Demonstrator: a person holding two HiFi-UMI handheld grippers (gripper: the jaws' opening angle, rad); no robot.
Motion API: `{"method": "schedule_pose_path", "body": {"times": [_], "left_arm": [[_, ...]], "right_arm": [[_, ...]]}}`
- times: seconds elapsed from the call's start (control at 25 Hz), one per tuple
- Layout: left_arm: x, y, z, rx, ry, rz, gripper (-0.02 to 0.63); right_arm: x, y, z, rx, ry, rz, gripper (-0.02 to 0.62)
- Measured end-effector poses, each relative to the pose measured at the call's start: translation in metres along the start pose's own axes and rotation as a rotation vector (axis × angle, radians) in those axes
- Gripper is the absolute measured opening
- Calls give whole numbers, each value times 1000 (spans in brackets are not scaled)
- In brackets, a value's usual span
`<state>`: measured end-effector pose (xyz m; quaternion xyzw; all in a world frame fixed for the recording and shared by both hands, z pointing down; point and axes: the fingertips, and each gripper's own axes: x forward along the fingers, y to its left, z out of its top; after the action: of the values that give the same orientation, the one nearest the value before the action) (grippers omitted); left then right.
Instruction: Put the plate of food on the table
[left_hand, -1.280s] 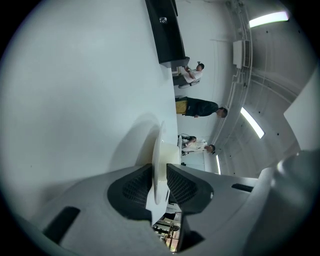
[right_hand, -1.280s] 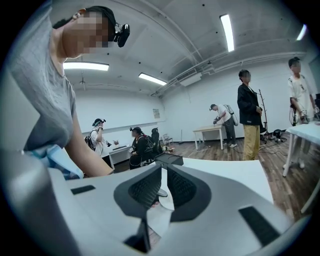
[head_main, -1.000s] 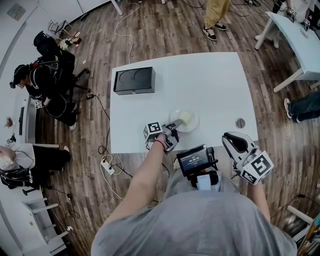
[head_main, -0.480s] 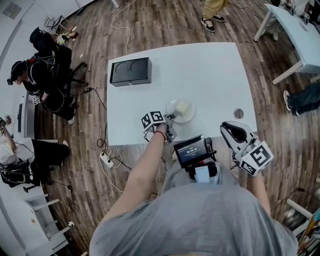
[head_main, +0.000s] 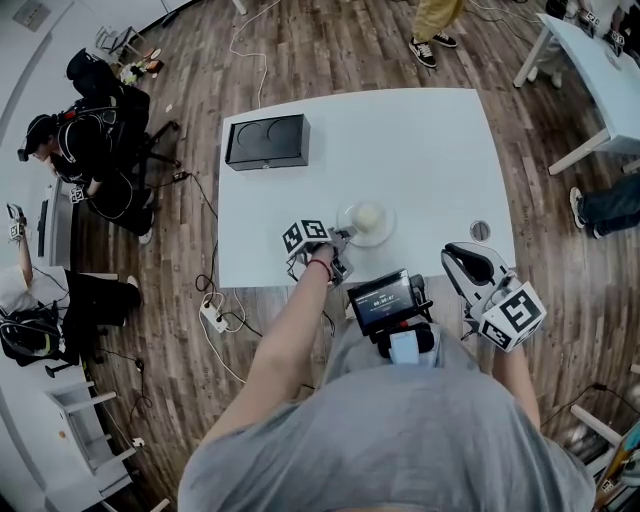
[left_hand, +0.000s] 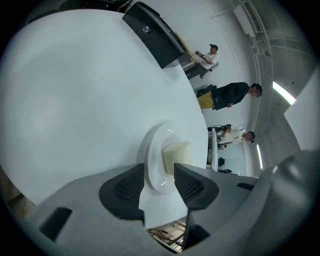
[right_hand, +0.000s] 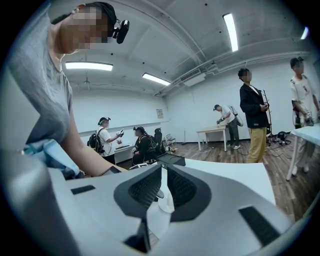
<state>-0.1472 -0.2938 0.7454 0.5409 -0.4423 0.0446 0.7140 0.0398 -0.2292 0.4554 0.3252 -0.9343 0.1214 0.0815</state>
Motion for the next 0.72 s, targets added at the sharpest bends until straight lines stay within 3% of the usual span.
{"method": "schedule_pose_path", "body": {"times": [0.4,0.72], "left_arm": [[-30,-17,-10,56,20,-43,172],[-63,-25,-9,83,-15,-64,166]], "right_arm": [[4,4,3,-14,-7,33,34],[5,7,11,-24,-27,62,34]]}}
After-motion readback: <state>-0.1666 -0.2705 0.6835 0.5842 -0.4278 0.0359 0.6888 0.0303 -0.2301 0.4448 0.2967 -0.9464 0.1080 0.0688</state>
